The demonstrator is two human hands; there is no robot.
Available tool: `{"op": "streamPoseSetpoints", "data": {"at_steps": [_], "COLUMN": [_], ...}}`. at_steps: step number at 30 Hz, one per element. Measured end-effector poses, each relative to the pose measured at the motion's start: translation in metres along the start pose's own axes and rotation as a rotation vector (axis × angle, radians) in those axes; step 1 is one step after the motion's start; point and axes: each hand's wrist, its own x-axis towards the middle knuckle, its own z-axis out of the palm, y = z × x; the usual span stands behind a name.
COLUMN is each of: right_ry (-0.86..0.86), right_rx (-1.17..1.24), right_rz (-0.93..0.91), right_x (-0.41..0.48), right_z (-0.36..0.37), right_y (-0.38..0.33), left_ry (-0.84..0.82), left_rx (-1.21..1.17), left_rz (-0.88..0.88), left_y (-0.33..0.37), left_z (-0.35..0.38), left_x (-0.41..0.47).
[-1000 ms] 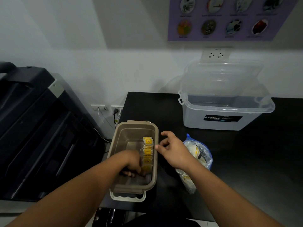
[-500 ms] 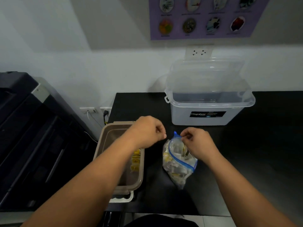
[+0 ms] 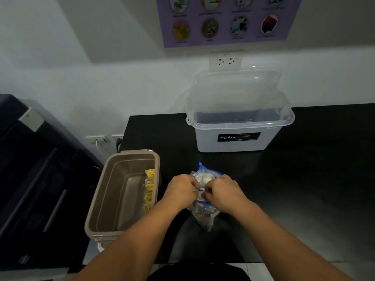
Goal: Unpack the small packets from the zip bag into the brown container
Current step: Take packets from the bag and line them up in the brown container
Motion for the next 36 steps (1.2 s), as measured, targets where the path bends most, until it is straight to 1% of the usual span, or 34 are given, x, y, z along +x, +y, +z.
{"op": "streamPoseSetpoints", "data": {"at_steps": [2, 6, 8, 13, 15, 17, 18, 20, 22, 25, 27, 31, 34, 36], "right_ry": [-0.056, -0.097, -0.125, -0.204, -0.190, -0.115, -0.062, 0.045, 0.112, 0.144, 0.147, 0.148, 0.099, 0.064], "right_rx": [0.023, 0.051, 0.080, 0.022, -0.011, -0.005, 0.041, 0.231, 0.373, 0.565, 0.736, 1.075, 1.246, 1.284], "right_rz": [0.101, 0.172, 0.179, 0.254, 0.208, 0.108, 0.043, -0.083, -0.156, -0.136, -0.101, -0.071, -0.096, -0.123], "right_x": [0.012, 0.027, 0.031, 0.028, 0.022, 0.010, 0.005, -0.002, -0.010, -0.015, -0.014, -0.011, -0.011, -0.011], "right_z": [0.008, 0.014, 0.015, 0.005, -0.001, -0.007, -0.010, -0.013, -0.020, -0.028, -0.030, -0.026, -0.028, -0.028], "right_y": [-0.003, -0.007, -0.008, -0.021, -0.025, -0.022, -0.017, -0.004, 0.005, 0.014, 0.021, 0.033, 0.035, 0.035], "left_ry": [-0.003, -0.026, -0.048, -0.047, -0.045, -0.033, -0.026, -0.019, -0.003, 0.048, 0.080, 0.189, 0.283, 0.288], "left_rx": [-0.039, -0.080, -0.078, -0.056, -0.034, -0.022, -0.019, -0.007, 0.026, 0.084, 0.089, 0.088, 0.173, 0.276], "left_rz": [-0.029, -0.023, -0.030, -0.011, -0.008, 0.000, 0.006, 0.024, 0.051, 0.078, 0.089, 0.180, 0.273, 0.350], "left_y": [-0.001, -0.005, -0.007, -0.011, -0.012, -0.015, -0.016, -0.017, -0.017, -0.014, -0.012, -0.008, 0.001, 0.008], "left_z": [0.003, 0.006, 0.005, 0.005, 0.004, 0.002, 0.001, -0.001, -0.002, -0.002, -0.003, -0.003, -0.004, -0.003], "left_x": [-0.001, 0.001, 0.000, 0.001, 0.000, -0.001, -0.001, -0.002, -0.003, -0.006, -0.007, -0.009, -0.009, -0.005]}}
